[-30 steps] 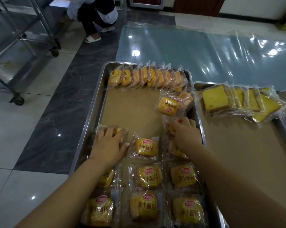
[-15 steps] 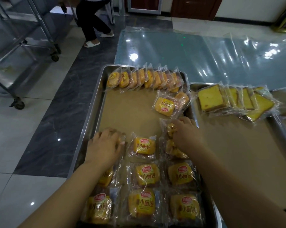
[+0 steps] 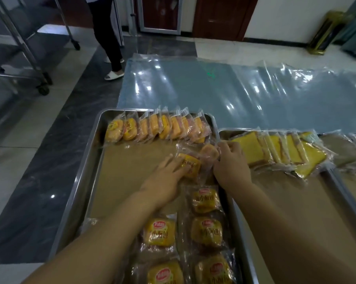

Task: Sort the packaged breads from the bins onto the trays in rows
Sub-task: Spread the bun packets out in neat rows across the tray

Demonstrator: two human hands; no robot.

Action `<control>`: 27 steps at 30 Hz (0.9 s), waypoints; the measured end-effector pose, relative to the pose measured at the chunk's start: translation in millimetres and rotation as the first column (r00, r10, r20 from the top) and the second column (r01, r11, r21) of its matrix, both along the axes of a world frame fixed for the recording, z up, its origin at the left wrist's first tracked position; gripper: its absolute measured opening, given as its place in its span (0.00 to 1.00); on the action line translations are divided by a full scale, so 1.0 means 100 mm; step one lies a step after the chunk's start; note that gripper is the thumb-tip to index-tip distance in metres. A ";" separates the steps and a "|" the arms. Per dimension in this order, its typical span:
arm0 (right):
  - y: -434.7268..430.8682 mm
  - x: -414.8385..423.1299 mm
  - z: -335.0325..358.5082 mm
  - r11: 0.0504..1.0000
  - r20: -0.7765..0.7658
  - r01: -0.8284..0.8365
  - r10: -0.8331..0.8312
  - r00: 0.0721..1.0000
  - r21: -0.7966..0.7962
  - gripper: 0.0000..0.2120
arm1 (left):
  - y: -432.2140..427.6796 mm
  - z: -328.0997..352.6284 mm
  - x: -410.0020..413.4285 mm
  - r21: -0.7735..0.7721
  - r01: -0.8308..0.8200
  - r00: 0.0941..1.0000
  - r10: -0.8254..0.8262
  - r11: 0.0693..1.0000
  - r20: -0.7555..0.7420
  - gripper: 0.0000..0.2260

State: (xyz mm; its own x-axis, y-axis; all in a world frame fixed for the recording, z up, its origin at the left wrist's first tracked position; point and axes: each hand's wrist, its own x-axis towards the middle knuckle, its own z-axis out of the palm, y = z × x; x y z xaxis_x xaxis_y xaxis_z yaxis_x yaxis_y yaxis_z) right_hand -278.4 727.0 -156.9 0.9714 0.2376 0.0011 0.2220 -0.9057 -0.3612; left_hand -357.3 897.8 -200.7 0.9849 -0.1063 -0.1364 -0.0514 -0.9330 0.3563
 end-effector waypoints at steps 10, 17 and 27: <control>0.02 0.32 -0.18 0.994 -0.048 0.049 -0.044 0.998 0.101 0.17 | 0.24 -0.23 0.02 0.018 -0.100 0.995 0.100 0.995 -0.008 0.21; 0.21 0.26 -0.21 0.968 -0.104 0.066 -0.042 0.994 0.244 0.10 | 0.61 -0.10 -0.37 0.124 -0.379 0.920 0.359 0.917 0.155 0.13; 0.53 -0.10 -0.24 0.952 -0.413 0.039 0.094 0.906 0.302 0.08 | 0.82 -0.02 -0.60 0.131 -0.319 0.947 0.321 0.939 0.002 0.20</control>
